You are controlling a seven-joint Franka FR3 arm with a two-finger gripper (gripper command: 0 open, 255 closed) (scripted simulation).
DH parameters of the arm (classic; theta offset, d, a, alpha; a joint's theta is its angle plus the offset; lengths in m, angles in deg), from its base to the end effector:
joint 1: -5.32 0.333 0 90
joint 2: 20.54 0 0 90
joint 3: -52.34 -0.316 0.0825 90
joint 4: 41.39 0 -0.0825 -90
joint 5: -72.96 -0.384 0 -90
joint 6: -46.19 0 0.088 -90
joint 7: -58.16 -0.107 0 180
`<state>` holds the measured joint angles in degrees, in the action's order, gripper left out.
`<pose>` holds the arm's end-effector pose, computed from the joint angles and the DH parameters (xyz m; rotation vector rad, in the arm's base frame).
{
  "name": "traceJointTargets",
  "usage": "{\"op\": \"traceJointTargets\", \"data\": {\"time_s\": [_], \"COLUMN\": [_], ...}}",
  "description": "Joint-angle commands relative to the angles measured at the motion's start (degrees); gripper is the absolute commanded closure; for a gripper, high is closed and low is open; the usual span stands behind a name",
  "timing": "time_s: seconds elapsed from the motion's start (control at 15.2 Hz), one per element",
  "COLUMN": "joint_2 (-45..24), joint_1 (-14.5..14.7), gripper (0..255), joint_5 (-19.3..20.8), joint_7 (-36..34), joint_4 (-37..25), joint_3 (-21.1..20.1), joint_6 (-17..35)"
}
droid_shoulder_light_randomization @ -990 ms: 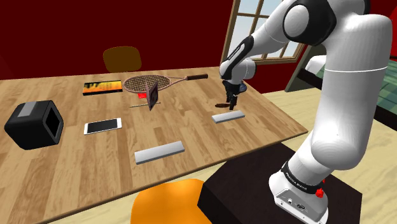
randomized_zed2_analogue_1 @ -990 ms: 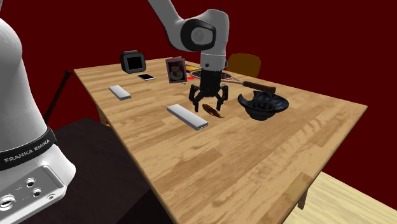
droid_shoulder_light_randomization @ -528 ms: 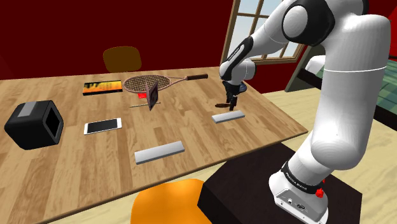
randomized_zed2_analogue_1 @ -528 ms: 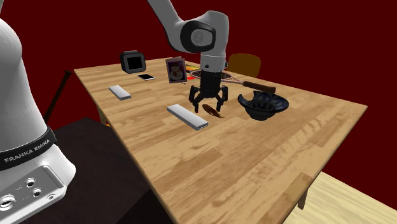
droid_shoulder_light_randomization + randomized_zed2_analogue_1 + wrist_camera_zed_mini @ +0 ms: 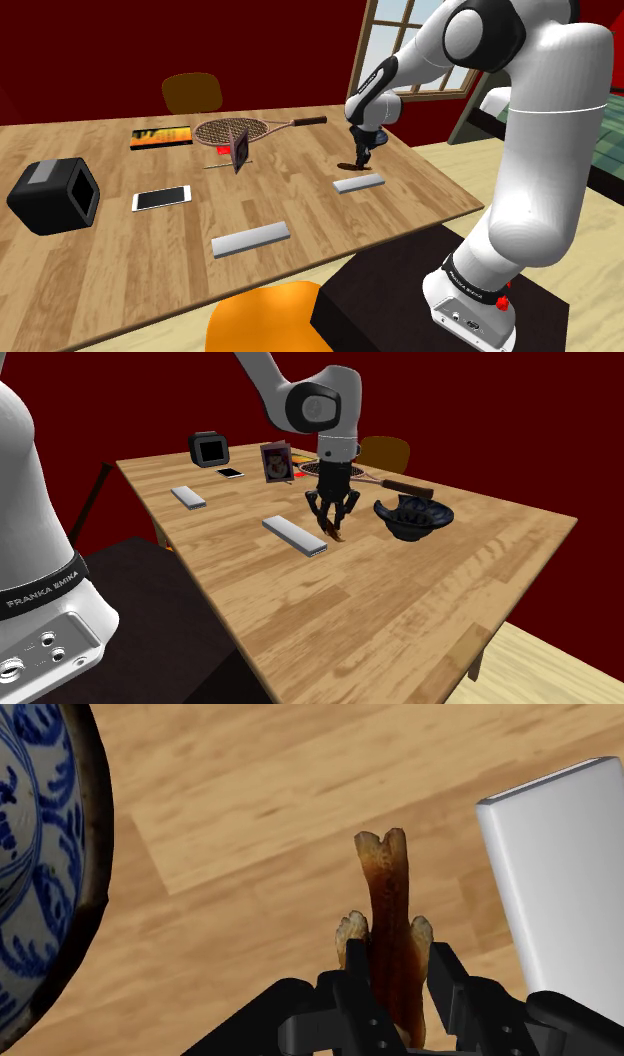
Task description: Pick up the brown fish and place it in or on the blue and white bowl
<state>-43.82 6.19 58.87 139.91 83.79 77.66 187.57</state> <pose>0.5001 -0.2316 0.2108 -2.8384 -1.2448 0.0965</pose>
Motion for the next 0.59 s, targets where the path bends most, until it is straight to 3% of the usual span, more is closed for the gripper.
{"op": "traceJointTargets", "data": {"time_s": [0.0, 0.46, 0.53], "joint_2": [-0.67, 2.78, 2.78], "joint_1": [0.25, 0.92, 0.92], "gripper": [255, 255, 0], "joint_5": [-0.20, 2.05, 2.05], "joint_7": [0.07, -0.89, -0.89], "joint_4": [0.64, 0.88, 0.88], "joint_3": [-0.63, 0.98, 0.98], "joint_6": [-0.66, -3.37, -3.37]}}
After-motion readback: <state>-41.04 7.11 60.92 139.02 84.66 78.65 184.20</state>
